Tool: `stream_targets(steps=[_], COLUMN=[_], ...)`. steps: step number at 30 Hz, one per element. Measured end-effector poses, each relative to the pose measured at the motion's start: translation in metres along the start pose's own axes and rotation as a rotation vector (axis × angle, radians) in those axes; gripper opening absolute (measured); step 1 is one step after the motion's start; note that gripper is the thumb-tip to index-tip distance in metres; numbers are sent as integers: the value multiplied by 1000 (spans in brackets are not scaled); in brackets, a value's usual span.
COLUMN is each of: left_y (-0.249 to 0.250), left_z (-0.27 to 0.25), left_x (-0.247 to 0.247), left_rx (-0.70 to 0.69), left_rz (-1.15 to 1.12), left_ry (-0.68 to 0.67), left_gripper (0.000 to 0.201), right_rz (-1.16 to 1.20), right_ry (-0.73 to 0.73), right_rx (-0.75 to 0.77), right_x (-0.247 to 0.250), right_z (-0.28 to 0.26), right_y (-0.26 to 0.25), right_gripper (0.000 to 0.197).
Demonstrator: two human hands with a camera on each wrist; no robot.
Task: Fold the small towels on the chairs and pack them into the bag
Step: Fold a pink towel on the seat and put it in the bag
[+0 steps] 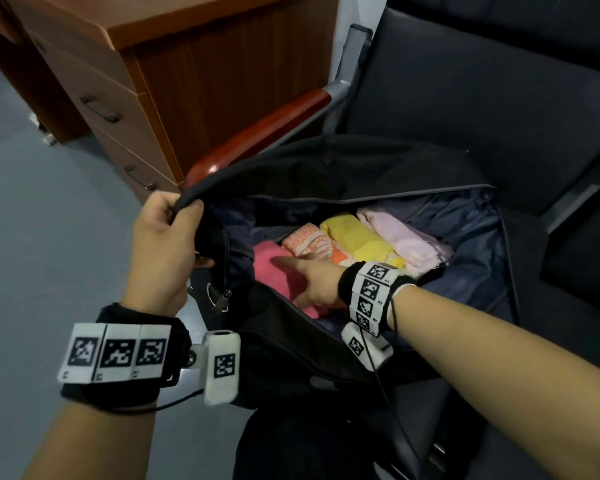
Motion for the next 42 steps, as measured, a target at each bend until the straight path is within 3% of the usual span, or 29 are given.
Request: stream_targets(steps=[4, 9, 11, 15, 19, 21, 28, 34, 38, 42], left_y=[-1, 0, 4, 20, 39, 49, 71, 36, -10, -63], left_z=[0, 0, -2, -17, -54, -78, -221, -402, -515, -600], left_x=[-4, -7, -11, -33, -79, -114, -304, -473, -551, -605], left_rx=[3, 61, 91, 111, 91, 36, -195, -177, -157, -102], left_rz=[59, 186, 257, 518, 783, 841, 668, 555, 541, 574], left_ry=[-16, -41, -65, -146, -210, -305, -749, -1110, -1297, -1421], left_gripper=[16, 14, 16, 62, 66, 61, 31, 17, 19, 20], right_rz=[-309, -169, -73, 96, 226, 300, 451, 579, 624, 612], right_ry=[-88, 34, 128, 396, 656, 780, 1094, 1216, 1236, 1141], right_rx=[-22, -3, 33, 12, -76, -137, -433, -767, -982, -1121], right_x=[-6, 7, 22, 57, 83, 87, 37, -76, -160, -233], right_z=[-1, -13, -29, -83, -164, -215, -425, -598, -687, -738], right_y=[-2, -4, -4, 6, 34, 59, 189, 321, 396, 456], right_gripper=[81, 64, 62, 56, 49, 45, 34, 35, 38, 39])
Point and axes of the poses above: each hand's wrist, its own z-axis towards the middle knuckle, its own x-axis out of the back of the hand, y = z × x, the point moved 2 cm from there along z, towards the middle knuckle, and after that the axes turned 12 degrees about -z, right-handed, at the moved point
